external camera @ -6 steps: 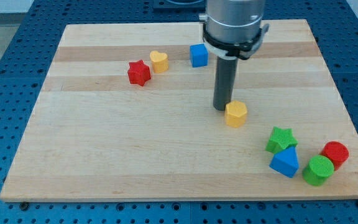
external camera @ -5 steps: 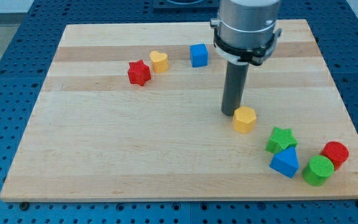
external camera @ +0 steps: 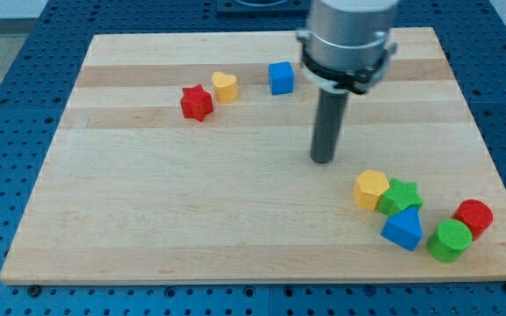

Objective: Move the red star close to the red circle

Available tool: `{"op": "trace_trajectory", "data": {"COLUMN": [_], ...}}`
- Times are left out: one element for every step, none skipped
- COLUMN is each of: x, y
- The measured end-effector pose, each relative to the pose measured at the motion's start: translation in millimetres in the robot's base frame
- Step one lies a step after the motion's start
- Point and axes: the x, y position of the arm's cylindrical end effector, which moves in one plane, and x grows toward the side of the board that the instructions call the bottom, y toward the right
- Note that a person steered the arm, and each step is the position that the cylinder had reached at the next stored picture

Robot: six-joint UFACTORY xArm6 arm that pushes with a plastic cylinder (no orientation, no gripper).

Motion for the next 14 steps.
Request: {"op": "trace_trajectory", "data": {"x": [-21, -31, -31, -32, -46, -74, -95, -112, -112, -110, -99, -85, -72, -58], "y": [-43, -85, -128, -167, -198, -212, -212, -201, -185, -171, -160, -154, -145, -136]}}
